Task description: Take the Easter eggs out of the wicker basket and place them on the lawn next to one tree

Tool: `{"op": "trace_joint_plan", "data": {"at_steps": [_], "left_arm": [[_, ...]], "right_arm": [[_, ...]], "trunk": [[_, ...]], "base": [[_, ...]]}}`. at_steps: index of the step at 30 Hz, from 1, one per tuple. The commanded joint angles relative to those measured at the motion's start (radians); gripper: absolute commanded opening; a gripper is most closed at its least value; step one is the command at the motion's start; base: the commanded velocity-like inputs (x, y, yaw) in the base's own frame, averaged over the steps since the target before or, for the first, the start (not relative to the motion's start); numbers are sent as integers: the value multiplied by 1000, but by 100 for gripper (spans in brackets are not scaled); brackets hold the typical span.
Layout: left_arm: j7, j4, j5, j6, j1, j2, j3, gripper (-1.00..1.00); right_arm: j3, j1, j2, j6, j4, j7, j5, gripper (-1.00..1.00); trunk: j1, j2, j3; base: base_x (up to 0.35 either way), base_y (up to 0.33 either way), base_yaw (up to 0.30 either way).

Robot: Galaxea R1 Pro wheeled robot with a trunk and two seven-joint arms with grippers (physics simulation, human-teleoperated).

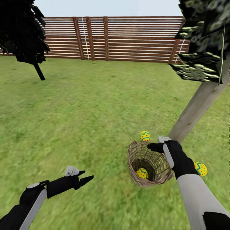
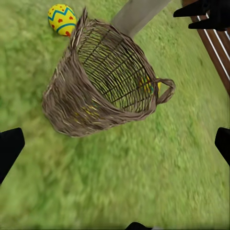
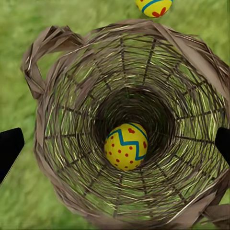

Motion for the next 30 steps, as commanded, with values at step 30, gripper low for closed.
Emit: {"op": "trace_joint_plan", "data": {"at_steps": [30], "left_arm": [[10,5,6,-48,0,0,-5,100]], "right_arm": [[-122,-1,8,-1,118,3,-12,100]], "trunk": [[0,0,28]], "base": [[103,86,-246]]}}
